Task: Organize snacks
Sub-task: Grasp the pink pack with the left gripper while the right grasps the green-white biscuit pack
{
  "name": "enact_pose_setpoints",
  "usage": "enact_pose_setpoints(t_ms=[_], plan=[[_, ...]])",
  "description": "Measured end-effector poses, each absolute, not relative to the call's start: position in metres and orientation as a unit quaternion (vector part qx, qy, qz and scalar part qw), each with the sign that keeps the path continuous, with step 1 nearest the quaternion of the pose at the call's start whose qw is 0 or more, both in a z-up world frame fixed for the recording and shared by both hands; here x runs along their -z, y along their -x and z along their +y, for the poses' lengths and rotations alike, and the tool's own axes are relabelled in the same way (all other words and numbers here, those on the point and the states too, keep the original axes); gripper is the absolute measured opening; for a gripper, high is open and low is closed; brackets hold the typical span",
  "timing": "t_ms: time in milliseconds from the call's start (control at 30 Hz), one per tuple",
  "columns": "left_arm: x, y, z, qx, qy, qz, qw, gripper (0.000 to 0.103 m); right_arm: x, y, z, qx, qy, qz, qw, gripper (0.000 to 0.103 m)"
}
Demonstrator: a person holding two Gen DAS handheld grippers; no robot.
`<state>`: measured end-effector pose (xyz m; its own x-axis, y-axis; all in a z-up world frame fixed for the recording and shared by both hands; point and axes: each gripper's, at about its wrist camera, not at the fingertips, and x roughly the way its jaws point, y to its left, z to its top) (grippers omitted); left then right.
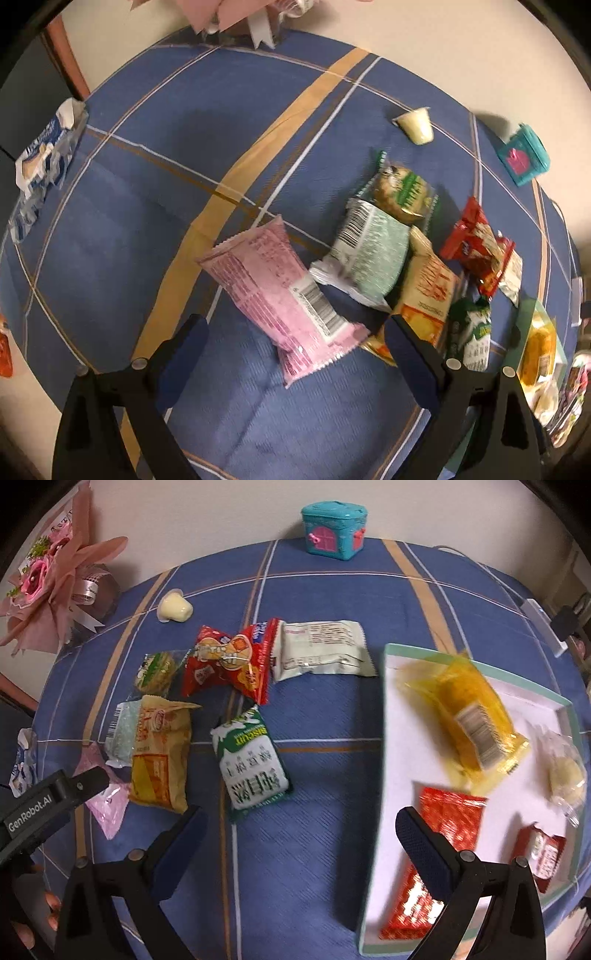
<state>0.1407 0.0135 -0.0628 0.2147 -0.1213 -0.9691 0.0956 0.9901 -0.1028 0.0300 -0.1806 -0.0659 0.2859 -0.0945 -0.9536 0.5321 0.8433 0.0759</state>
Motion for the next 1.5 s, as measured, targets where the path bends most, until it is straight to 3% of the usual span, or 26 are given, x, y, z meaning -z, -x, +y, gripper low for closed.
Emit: enact_pose_setpoints(t_ms=[300,367,500,567,600,767,867,1500], plan=[[0.077,-0.151,0.018,0.062,0.03,0.627,0.776,0.096,0.081,-0.058,-0.172,0.218,-0.135,0.563,0.786,0.102],[0.079,-0.151,0.015,0.066,0.03,0.627,0.776,0.095,0.084,-0.061,-0.17,0.208,-0.137,0.563,0.788,0.095],[0.086,-0.151,0.01,0.073,0.034,0.633,0.77,0.082,0.095,-0.072,-0.165,0.195,-0.139,0.572,0.785,0.082],[0.09,-0.148,0.008,0.073,0.037,0.636,0.768,0.077,0.1,-0.074,-0.163,0.189,-0.142,0.574,0.784,0.07],[0.092,-0.147,0.008,0.074,0.039,0.638,0.766,0.068,0.103,-0.072,-0.163,0.186,-0.143,0.576,0.783,0.066],[0.099,-0.145,0.011,0.073,0.044,0.64,0.764,0.046,0.104,-0.072,-0.162,0.182,-0.144,0.569,0.789,0.048],[0.096,-0.143,0.015,0.074,0.055,0.634,0.768,0.04,0.102,-0.066,-0.163,0.178,-0.164,0.564,0.79,0.047],[0.034,-0.107,0.006,0.126,0.064,0.585,0.799,0.039,0.037,-0.012,-0.176,0.19,-0.172,0.527,0.81,0.046]])
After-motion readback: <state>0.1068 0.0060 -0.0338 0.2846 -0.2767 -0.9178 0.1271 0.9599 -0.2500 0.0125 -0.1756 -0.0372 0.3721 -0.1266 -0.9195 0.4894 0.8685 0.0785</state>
